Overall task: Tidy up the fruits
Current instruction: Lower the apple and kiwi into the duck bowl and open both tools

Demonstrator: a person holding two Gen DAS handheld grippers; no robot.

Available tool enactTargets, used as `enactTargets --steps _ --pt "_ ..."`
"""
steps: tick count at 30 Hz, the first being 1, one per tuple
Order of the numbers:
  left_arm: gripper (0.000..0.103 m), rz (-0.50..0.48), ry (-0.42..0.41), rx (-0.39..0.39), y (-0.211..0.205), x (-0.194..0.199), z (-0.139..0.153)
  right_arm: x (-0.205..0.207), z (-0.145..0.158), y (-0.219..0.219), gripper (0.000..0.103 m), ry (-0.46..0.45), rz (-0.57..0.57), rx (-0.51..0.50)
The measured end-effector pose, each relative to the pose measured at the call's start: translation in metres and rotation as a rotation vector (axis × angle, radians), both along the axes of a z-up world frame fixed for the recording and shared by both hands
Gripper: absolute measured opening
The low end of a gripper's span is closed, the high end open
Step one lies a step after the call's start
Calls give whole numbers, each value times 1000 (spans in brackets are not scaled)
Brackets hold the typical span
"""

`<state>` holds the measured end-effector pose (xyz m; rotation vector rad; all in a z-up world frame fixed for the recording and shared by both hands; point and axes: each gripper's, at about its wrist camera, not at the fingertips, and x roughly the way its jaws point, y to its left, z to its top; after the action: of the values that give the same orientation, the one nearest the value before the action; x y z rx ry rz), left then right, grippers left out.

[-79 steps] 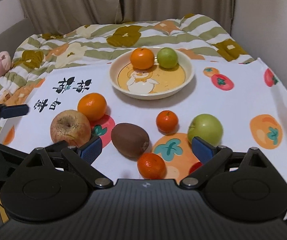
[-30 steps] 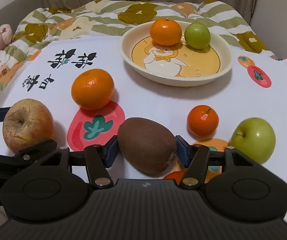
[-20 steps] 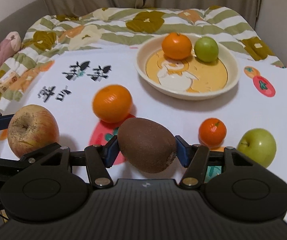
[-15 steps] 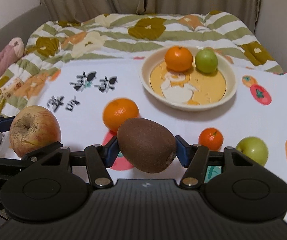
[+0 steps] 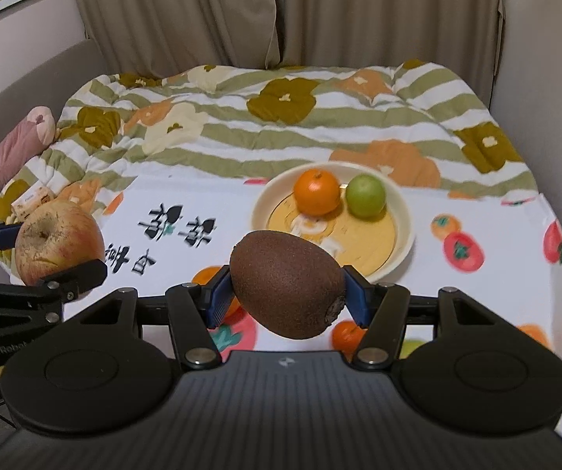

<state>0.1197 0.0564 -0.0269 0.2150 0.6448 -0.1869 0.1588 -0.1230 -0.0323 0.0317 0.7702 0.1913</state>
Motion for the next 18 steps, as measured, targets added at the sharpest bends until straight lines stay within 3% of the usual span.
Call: enactTargets --steps 8,18 --pt "78 32 4 -30 -36 40 5 48 2 -44 74 6 42 -29" --pt "78 56 52 -20 -78 92 -18 110 -21 -83 74 48 87 -32"
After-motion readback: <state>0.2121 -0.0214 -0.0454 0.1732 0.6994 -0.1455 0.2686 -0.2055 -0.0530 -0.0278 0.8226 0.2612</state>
